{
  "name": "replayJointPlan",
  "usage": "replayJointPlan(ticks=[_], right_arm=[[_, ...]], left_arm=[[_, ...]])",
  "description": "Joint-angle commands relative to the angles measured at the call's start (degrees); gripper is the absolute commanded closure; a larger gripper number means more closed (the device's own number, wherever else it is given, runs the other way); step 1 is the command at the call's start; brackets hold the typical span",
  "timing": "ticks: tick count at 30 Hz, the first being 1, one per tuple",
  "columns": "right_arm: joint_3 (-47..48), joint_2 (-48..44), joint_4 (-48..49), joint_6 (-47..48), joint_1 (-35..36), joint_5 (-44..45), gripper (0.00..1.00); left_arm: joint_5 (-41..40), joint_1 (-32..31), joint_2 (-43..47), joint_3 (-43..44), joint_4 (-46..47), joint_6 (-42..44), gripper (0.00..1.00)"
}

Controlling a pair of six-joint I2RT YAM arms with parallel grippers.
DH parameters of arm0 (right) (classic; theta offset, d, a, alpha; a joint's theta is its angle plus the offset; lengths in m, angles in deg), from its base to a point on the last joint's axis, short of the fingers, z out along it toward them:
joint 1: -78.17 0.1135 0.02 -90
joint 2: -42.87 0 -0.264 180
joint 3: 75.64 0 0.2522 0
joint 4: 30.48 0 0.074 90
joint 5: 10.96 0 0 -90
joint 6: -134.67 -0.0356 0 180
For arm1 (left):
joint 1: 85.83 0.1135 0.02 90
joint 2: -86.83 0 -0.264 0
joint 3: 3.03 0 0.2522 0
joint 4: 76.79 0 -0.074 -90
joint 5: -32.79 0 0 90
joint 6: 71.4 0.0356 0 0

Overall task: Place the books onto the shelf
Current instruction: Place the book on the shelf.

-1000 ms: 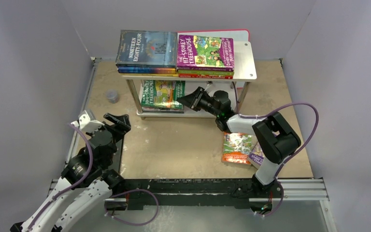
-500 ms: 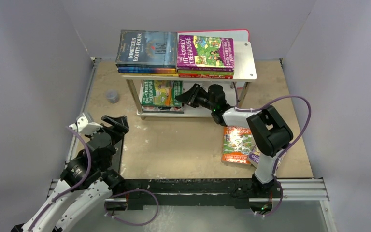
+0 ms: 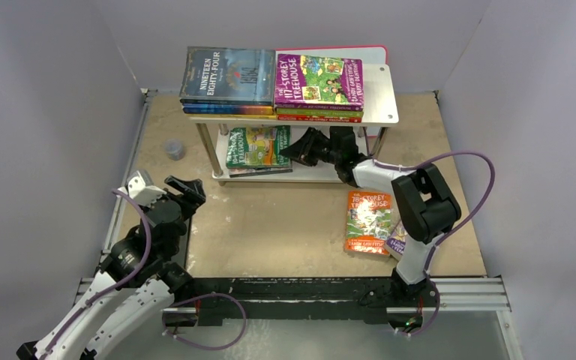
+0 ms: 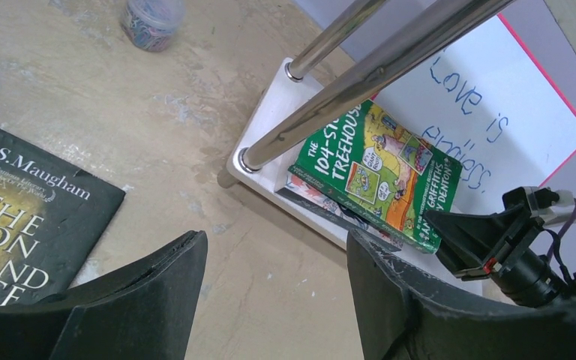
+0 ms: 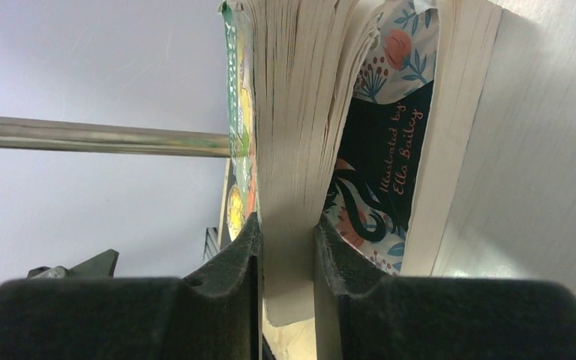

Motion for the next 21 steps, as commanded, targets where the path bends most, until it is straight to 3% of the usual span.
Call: replayJointPlan(ticks=[1, 14, 21], right_arm=[[6.8, -0.2, -8.8, 4.1, -1.1, -5.0, 1.0], [6.8, 2.3, 4.3, -3.1, -2.4, -16.7, 1.0], [8.9, 2.3, -1.3, -0.1, -3.3, -17.0, 1.0]], left_arm=[[1.3, 0.1, -1.2, 0.7, 3.3, -0.9, 0.33], [3.2, 0.1, -2.4, -0.1, 3.1, -2.3, 0.34], [3.7, 0.0, -2.8, -0.3, 3.4, -2.3, 0.34]])
